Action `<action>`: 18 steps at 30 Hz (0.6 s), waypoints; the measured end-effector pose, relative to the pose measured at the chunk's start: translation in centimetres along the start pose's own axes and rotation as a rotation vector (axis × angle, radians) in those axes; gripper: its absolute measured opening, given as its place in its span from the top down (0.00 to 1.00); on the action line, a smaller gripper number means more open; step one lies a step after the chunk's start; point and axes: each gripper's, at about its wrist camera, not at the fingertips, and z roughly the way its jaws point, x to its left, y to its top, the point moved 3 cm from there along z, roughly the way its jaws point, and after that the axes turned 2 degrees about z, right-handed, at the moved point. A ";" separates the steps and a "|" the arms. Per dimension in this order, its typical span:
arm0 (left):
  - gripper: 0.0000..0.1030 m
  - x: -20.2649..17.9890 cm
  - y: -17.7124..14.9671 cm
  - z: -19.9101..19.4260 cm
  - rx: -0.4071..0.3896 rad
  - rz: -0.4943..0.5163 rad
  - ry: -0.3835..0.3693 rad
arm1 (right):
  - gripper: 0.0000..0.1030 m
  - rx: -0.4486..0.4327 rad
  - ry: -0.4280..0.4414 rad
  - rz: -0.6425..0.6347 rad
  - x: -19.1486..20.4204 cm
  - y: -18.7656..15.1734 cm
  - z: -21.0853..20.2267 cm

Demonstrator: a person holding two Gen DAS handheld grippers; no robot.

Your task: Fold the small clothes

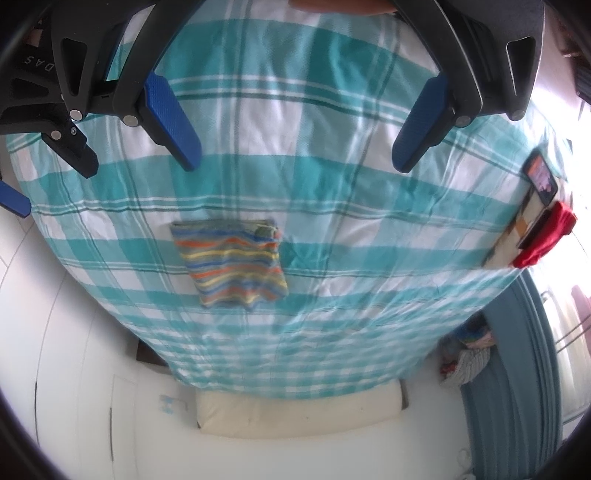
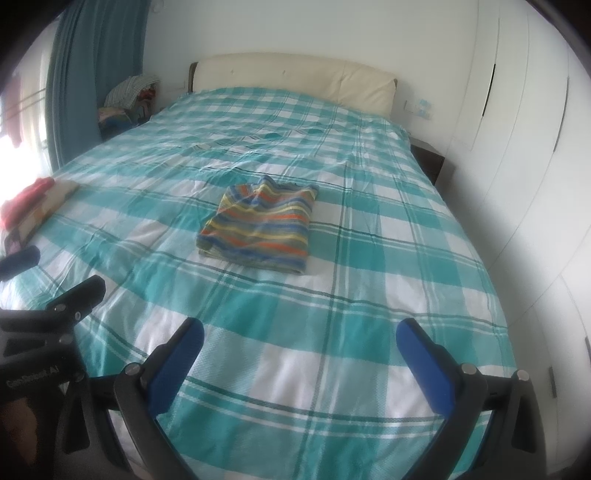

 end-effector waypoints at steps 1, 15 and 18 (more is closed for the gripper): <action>0.00 0.0 0.0 0.0 -0.001 0.000 0.001 | 0.00 0.002 0.001 0.000 -0.1 -0.1 0.1; 0.00 0.1 0.1 -0.1 -0.007 -0.004 0.009 | 0.00 0.010 0.011 0.005 -0.3 -0.1 0.2; 0.00 0.2 0.1 -0.1 -0.009 0.002 0.013 | 0.00 0.005 0.017 0.011 -0.3 -0.1 0.0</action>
